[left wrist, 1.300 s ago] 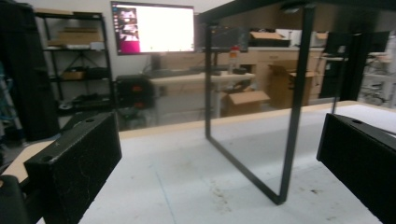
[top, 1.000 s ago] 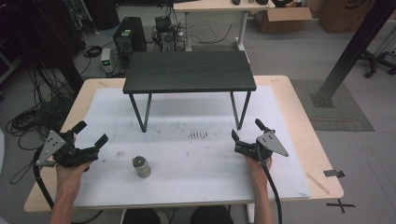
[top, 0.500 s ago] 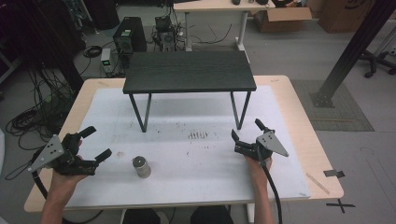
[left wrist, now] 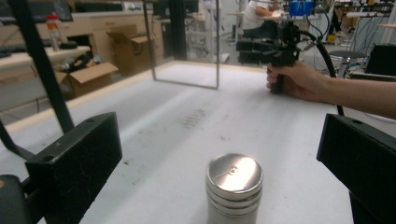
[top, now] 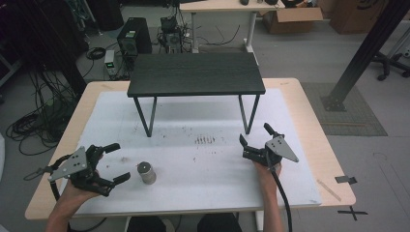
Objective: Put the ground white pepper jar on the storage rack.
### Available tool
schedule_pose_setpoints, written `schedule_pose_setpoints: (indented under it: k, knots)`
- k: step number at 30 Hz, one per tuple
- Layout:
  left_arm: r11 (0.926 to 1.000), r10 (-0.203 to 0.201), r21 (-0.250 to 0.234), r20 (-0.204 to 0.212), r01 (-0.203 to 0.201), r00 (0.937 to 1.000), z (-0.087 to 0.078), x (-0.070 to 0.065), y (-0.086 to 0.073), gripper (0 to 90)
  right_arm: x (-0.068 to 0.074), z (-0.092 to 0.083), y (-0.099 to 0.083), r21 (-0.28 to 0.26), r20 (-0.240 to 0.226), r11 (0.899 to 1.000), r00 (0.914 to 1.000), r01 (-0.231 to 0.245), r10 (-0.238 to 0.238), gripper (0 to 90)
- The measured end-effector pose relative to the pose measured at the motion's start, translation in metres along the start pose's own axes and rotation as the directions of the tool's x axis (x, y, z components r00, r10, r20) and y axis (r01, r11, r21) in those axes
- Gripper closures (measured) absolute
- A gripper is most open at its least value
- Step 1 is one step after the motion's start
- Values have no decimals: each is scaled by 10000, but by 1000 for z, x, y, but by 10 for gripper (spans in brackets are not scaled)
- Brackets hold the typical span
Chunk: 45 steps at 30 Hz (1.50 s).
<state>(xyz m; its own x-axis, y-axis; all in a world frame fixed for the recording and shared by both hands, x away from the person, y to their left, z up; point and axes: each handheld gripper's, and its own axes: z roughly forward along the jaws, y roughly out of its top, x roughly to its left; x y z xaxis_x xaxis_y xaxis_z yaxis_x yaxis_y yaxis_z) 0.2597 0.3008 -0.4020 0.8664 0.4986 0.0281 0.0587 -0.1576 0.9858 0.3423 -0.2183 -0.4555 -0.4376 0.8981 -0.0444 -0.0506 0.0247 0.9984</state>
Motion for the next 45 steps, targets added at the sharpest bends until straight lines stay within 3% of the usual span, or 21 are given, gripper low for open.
schedule_pose_setpoints:
  k: [9,19,24,31,45]
  knots:
    - [9937,-101,1118,257,72,9996,24,-10,-11,7,0,0,0,2,-7,10000,10000,7,-7,21]
    - [9814,-428,1877,42,413,9991,38,-15,-22,54,0,0,0,5,-17,10000,10000,14,-14,21]
    - [9778,-417,2051,-36,415,9991,42,-16,-26,101,0,0,0,11,-19,10000,10000,2,-2,22]
    - [9735,-249,2264,-358,323,9991,45,-18,-28,238,0,0,0,9,-19,10000,10000,-7,7,22]
    - [9766,-580,2050,-382,646,9976,42,-17,-32,395,0,0,0,20,-28,10000,10000,-1,1,22]
